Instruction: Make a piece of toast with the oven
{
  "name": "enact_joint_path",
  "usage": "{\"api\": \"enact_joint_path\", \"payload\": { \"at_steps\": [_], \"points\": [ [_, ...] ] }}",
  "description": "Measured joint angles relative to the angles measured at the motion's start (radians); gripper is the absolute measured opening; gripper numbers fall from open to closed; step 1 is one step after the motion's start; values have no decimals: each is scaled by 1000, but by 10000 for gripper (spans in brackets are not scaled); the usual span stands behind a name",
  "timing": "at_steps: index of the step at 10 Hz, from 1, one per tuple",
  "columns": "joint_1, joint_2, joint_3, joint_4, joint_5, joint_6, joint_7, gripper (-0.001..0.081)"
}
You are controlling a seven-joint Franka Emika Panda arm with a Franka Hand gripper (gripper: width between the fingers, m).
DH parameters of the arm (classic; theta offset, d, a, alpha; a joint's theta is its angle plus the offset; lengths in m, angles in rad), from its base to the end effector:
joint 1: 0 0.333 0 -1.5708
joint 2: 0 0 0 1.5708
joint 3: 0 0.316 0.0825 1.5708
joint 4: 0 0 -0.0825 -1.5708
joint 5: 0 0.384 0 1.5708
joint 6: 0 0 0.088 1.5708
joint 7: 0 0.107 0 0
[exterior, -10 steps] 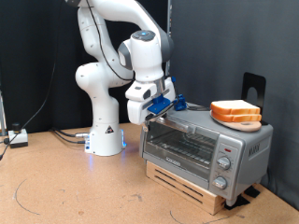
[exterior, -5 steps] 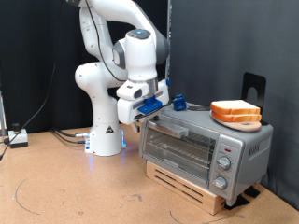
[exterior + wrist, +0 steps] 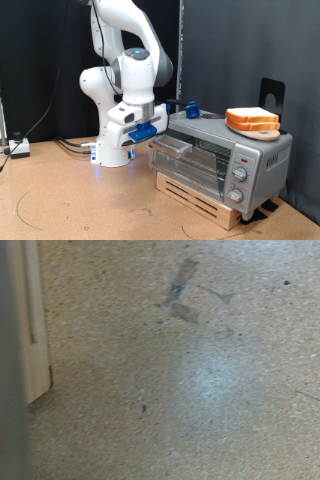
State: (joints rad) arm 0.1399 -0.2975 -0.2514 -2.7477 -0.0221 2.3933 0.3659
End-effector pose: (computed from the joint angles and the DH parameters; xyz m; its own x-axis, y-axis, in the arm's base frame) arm 0.3745 -0.0357 0.3010 0.8990 -0.4303 -0.0813 -0.4338 -0.9004 -0.0320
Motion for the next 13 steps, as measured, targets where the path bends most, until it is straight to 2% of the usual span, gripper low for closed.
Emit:
{"api": "enact_joint_path", "payload": {
  "at_steps": [5,8,13],
  "points": [
    [-22,84,-22,36,-12,39,-53,807],
    [-25,92,-5,58,-107,2,-4,807],
    [-25,92,-2,61,-105,-5,-4,807]
  ]
}}
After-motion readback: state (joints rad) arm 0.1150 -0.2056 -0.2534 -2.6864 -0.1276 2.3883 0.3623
